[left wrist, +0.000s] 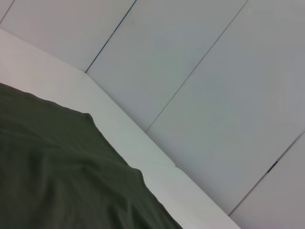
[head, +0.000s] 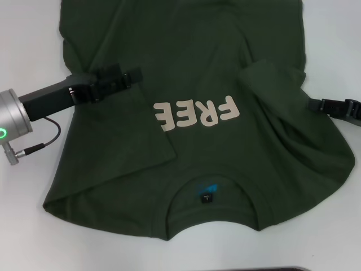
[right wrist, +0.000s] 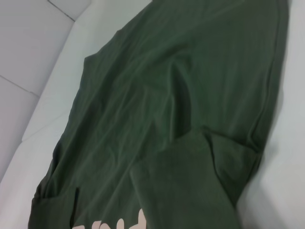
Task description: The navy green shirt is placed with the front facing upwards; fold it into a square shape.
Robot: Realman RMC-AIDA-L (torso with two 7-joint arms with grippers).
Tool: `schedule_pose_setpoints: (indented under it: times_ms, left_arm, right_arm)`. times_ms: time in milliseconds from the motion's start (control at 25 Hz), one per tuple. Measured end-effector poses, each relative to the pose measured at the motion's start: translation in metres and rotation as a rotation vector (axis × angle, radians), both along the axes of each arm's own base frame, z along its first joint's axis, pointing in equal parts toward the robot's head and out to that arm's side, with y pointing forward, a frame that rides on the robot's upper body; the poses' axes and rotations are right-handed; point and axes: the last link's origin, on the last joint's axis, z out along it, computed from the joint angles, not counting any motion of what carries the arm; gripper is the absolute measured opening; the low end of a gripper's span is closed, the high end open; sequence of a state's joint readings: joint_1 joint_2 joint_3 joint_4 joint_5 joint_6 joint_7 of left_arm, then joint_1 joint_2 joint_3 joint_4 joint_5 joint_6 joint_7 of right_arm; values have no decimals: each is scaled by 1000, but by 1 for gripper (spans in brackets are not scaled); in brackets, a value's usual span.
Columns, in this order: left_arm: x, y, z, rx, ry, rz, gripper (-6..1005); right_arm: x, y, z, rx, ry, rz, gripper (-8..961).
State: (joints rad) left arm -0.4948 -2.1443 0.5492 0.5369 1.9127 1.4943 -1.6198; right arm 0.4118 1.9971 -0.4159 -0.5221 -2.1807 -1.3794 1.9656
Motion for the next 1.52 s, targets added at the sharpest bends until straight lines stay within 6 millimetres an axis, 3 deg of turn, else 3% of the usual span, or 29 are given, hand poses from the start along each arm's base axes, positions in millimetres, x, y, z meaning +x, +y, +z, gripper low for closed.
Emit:
schedule_pose_setpoints:
  times_ms: [40,160,560,1040,1520]
  left_arm:
    - [0,0,0,0,0,0,893]
    - [0,0,0,0,0,-1,893]
    - [0,0,0,-1,-1,-2,892]
    - [3,1,0,-5,-6,-13,890]
    - [5,3,0,-3,-6,-15,889]
  right_arm:
    - [0,0,0,1,1,2,686]
    - [-1,-1,0,0,0,15,447]
    - [-7,-3,1,-2,27,52,3]
    - [-31,1,-5,-46,84,162,3]
    - [-52,7,-27,-155,78,241,4]
